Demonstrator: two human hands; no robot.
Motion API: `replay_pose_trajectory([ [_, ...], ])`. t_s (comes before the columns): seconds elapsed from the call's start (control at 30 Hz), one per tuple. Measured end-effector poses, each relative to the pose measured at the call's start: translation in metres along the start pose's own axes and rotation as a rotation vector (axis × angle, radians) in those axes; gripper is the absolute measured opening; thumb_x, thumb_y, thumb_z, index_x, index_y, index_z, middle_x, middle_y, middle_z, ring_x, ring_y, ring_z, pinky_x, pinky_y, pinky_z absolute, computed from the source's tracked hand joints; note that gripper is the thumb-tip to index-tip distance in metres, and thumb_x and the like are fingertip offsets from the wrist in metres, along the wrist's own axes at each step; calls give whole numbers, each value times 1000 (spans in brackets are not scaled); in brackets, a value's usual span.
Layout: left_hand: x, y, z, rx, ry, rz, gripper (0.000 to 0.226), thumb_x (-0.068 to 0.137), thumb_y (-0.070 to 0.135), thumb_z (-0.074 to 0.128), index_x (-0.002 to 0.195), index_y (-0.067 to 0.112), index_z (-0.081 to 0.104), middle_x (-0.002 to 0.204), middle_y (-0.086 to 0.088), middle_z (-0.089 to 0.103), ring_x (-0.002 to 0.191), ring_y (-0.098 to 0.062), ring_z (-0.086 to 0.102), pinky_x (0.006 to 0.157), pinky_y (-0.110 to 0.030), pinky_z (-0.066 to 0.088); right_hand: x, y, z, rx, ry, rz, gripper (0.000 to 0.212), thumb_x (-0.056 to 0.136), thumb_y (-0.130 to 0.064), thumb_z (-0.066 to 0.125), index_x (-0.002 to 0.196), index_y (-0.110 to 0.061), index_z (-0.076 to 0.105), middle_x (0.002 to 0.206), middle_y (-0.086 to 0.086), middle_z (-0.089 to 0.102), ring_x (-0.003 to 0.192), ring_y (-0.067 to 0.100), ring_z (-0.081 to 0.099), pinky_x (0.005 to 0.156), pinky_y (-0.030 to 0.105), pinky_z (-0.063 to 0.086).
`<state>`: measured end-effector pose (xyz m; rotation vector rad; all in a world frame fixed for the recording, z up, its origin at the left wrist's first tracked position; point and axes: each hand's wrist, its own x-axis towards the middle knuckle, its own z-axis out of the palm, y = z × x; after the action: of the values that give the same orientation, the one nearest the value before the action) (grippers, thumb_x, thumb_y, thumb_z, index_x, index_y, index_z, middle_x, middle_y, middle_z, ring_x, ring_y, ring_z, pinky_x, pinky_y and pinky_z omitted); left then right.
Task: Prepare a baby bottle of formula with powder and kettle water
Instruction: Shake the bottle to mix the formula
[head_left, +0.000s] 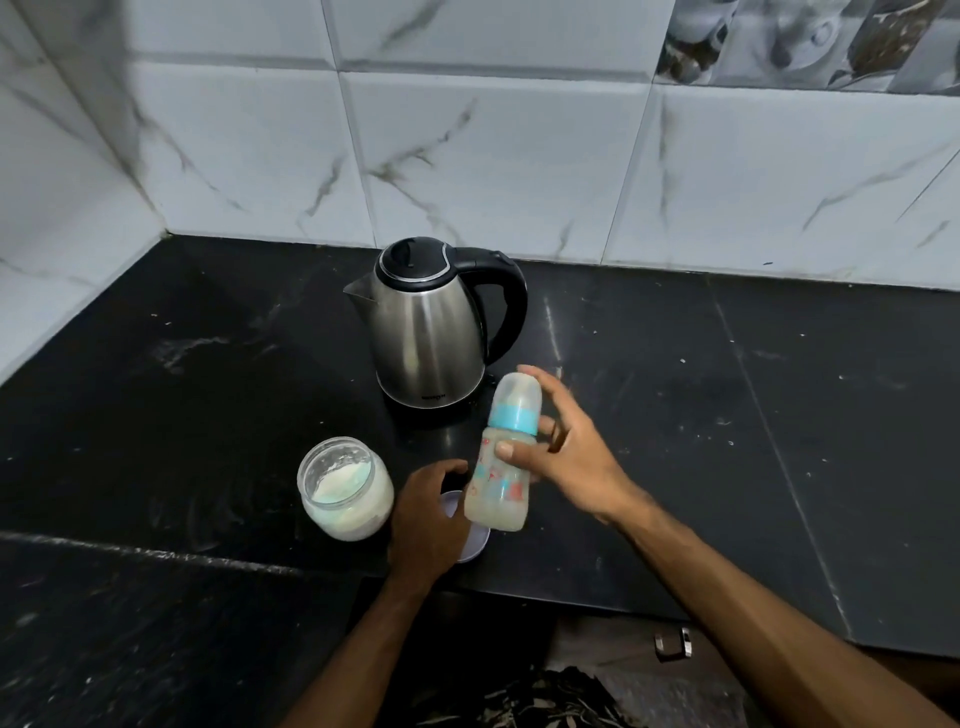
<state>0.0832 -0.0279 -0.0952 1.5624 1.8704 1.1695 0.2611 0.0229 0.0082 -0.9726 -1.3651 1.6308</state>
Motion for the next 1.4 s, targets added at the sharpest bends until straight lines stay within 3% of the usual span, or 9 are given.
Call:
replay_pose_trajectory([
  [0.2,-1,2,1,-4,28,30,24,82,32,64,103,20,69,102,14,66,99,-9,59,92,-24,43,18,-21,-13,283,422,-127,68,84,-24,75,141,-25,39,103,0,73,93,22,72,71,47,62],
  [0.37,1,-2,1,0,-14,-1,30,76,29,73,105,21,69,101,19,60,98,-10,59,86,-26,43,0,-4,5,31,42,-15,74,75,-16,83,134,-41,45,112,11,70,93,19,74,64,31,60],
  [0.53,-1,1,0,15,29,51,22,83,25,69,104,17,70,103,11,67,101,-13,60,91,-25,43,15,-19,-5,273,386,-101,74,74,-29,78,139,-28,42,105,3,74,94,23,74,69,43,62],
  [0.6,-1,2,0,3,29,51,23,84,25,68,105,16,70,104,9,68,101,-12,60,92,-27,45,17,-17,-9,317,396,-104,74,77,-30,78,140,-25,40,111,7,72,97,26,73,70,46,62],
  [0.77,-1,-1,0,5,3,27,32,78,17,75,109,16,69,104,14,60,100,-6,54,88,-23,40,4,-2,-4,-6,2,-7,82,72,-27,86,139,-41,41,107,8,73,94,25,74,63,36,60],
  [0.97,-1,3,0,2,23,37,26,82,31,64,103,17,70,103,10,68,100,-11,60,92,-25,44,20,-21,-14,328,417,-166,77,79,-30,80,143,-26,37,105,3,74,94,23,73,64,38,60],
  [1.17,-1,-1,1,-3,-3,-3,33,76,18,76,108,18,68,104,14,60,100,-9,57,88,-26,43,3,3,0,22,51,-36,82,72,-19,89,138,-38,44,119,19,66,100,25,72,71,33,60],
  [1.33,-1,4,0,9,37,34,24,82,30,65,103,19,70,101,14,66,99,-9,59,90,-20,41,18,-18,-11,301,431,-129,78,75,-32,78,142,-25,39,108,5,73,95,23,73,69,44,62],
  [1.4,-1,4,0,8,37,27,24,81,30,65,103,19,70,102,14,66,99,-10,60,90,-20,42,16,-15,-11,281,412,-117,78,76,-32,77,143,-26,37,109,6,72,94,22,73,69,45,62],
])
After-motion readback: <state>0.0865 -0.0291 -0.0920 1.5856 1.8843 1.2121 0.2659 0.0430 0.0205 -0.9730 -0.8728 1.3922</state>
